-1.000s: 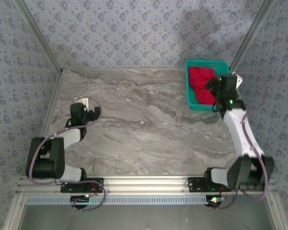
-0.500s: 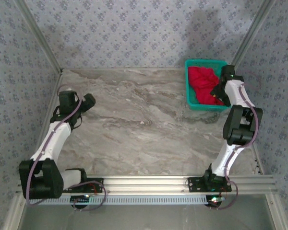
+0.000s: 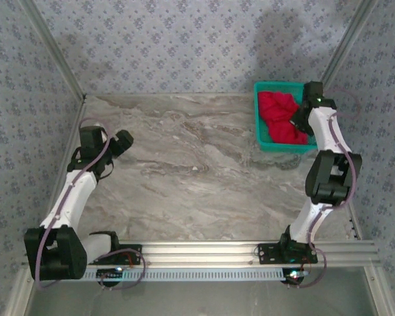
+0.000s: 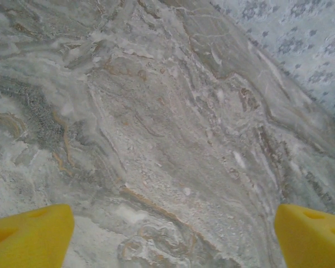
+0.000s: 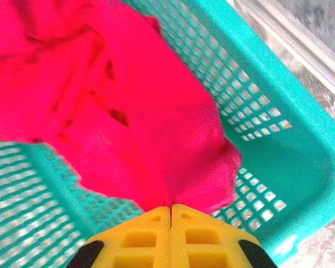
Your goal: Fold the inside-out t-shirt
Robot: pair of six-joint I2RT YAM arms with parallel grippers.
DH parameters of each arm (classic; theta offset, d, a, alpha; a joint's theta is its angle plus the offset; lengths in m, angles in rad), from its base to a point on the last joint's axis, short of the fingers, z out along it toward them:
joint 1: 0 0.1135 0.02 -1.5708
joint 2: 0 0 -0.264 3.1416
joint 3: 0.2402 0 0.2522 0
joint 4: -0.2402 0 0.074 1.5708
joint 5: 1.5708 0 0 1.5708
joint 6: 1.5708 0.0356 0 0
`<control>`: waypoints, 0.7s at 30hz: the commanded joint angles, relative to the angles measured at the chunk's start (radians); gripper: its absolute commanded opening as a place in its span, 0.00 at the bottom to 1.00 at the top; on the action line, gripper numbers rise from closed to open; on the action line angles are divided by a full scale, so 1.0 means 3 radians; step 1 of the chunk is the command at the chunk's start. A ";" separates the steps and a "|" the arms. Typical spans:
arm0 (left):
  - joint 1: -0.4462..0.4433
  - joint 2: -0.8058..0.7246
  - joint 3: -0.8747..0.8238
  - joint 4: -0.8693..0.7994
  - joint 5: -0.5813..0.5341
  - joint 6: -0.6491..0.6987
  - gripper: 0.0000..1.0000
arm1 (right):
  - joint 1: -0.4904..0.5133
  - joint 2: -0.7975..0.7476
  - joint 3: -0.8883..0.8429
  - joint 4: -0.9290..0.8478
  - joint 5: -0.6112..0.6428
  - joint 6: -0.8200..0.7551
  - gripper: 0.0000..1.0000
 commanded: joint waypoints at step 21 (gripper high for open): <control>0.0062 -0.0594 -0.0039 0.0003 0.0751 0.0076 0.87 | 0.1898 -0.0866 0.2441 0.1073 -0.0862 -0.0853 0.00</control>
